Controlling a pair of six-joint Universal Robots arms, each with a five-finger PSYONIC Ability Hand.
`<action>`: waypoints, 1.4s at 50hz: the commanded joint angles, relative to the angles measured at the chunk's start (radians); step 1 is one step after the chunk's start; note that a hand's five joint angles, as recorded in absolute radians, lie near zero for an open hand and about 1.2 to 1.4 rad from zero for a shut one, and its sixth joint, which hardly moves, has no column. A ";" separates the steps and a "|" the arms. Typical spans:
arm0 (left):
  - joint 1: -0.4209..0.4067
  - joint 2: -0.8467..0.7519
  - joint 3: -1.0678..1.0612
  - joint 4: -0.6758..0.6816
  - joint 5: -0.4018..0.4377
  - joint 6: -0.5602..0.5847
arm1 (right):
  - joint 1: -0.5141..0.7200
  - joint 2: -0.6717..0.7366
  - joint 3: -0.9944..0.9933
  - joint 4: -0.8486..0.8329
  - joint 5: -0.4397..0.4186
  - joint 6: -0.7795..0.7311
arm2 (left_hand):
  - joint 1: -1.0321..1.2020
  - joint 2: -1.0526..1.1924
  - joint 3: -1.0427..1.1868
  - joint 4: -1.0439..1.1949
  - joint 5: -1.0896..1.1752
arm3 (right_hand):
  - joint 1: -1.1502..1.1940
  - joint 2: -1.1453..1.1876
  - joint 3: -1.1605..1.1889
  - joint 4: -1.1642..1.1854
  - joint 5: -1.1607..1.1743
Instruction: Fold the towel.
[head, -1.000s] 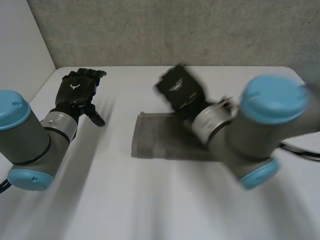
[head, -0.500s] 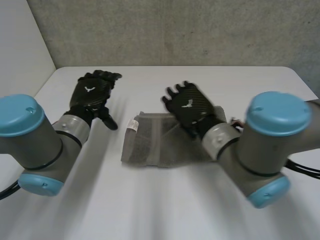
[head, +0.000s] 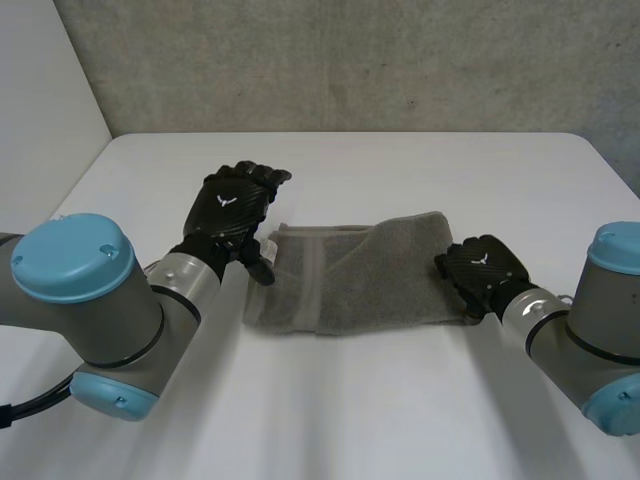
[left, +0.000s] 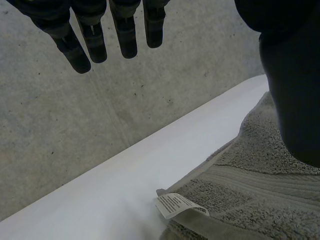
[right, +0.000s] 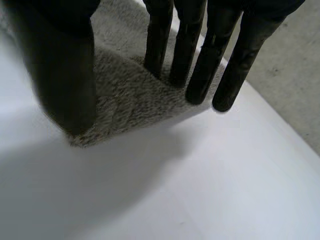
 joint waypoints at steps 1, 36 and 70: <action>0.001 -0.006 -0.001 -0.001 0.000 0.000 | 0.000 0.038 -0.034 0.016 -0.009 0.006 | -0.077 -0.069 -0.056 -0.072 -0.204 | 0.272 0.269 0.273 0.273 0.278; 0.003 0.005 -0.008 -0.001 -0.003 -0.002 | -0.013 -0.029 -0.026 0.112 0.016 0.091 | -0.077 -0.069 -0.056 -0.072 -0.204 | 0.697 0.694 0.698 0.698 0.703; 0.038 0.071 0.027 0.005 -0.150 -0.141 | 0.515 0.124 -0.278 0.102 -0.004 -0.247 | -0.093 -0.085 -0.072 -0.087 -0.220 | 0.697 0.694 0.698 0.698 0.703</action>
